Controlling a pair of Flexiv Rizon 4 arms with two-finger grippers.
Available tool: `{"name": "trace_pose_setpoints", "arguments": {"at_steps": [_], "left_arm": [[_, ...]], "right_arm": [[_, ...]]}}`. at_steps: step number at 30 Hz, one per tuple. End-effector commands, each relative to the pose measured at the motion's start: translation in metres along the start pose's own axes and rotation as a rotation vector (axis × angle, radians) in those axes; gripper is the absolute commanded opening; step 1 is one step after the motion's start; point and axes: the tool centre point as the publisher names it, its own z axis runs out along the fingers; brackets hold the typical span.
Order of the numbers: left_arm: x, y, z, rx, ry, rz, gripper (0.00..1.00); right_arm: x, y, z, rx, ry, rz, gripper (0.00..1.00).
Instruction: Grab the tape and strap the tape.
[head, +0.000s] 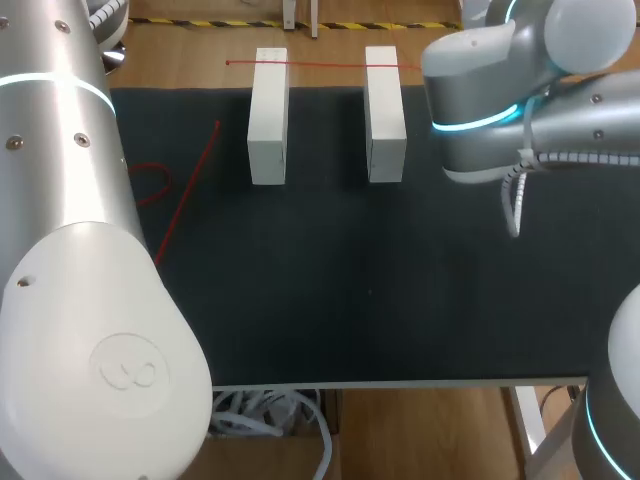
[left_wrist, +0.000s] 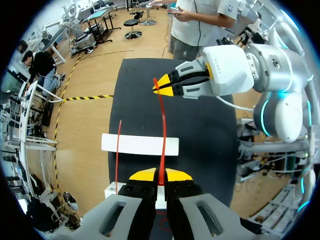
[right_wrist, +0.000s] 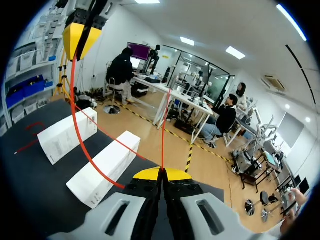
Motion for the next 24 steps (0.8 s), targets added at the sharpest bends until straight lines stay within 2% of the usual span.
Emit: {"name": "trace_pose_setpoints", "arguments": {"at_steps": [1,4,13,17,24], "left_arm": [[-0.003,-0.003,-0.003,-0.008,0.009,0.0,0.0],[-0.003,-0.003,-0.003,-0.008,0.009,0.0,0.0],[-0.003,-0.003,-0.003,-0.008,0.009,0.0,0.0],[-0.003,-0.003,-0.003,-0.008,0.009,0.0,0.0],[-0.003,-0.003,-0.003,-0.008,0.009,0.0,0.0]], "right_arm": [[0.0,0.02,0.004,0.087,0.005,-0.078,0.0],[-0.002,0.024,0.004,0.059,0.014,-0.221,0.0],[0.002,0.036,-0.002,-0.021,0.012,-0.41,0.0],[0.003,0.039,-0.004,-0.073,-0.026,-0.463,0.0],[0.0,0.041,-0.007,-0.098,-0.084,-0.528,0.0]]}}
